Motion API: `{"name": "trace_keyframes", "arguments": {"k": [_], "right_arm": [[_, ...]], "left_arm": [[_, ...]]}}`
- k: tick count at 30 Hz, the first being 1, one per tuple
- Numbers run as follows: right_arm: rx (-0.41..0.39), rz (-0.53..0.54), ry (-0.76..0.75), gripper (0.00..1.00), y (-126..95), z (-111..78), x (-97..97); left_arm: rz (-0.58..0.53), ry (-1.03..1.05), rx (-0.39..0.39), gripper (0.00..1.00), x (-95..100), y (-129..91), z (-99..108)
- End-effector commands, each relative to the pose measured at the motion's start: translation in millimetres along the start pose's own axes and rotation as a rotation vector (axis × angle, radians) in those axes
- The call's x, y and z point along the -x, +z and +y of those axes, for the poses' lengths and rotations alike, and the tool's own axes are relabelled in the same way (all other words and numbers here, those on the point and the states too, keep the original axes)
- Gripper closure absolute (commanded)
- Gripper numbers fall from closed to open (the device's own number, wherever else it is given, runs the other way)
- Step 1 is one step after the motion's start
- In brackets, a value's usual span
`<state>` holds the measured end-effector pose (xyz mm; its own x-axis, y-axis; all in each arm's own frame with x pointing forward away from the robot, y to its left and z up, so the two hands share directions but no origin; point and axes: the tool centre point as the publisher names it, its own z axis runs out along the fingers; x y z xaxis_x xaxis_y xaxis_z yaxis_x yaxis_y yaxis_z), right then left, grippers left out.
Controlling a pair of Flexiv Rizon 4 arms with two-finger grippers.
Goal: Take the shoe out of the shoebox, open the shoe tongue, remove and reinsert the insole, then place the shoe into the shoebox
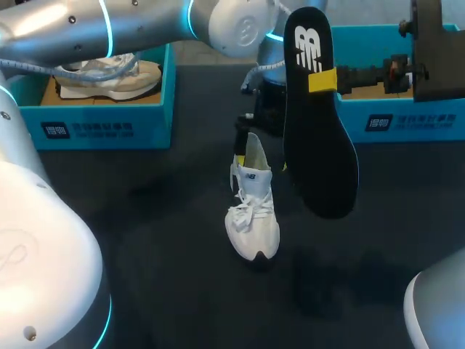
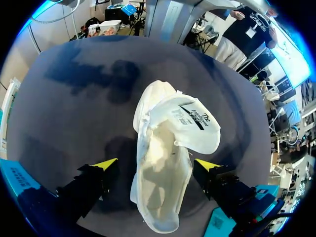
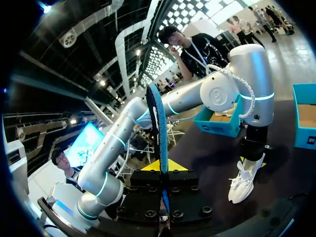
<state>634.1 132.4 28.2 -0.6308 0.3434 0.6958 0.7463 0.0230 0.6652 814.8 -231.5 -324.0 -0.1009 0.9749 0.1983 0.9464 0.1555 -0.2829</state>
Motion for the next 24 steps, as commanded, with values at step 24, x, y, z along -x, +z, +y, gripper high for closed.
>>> {"name": "trace_keyframes", "arguments": {"k": [24], "right_arm": [[0.003, 0.003, 0.0, 1.0, 2, 7.8, 2.9]], "left_arm": [[-0.209, -0.04, -0.001, 0.0, -14.7, -13, 2]]}}
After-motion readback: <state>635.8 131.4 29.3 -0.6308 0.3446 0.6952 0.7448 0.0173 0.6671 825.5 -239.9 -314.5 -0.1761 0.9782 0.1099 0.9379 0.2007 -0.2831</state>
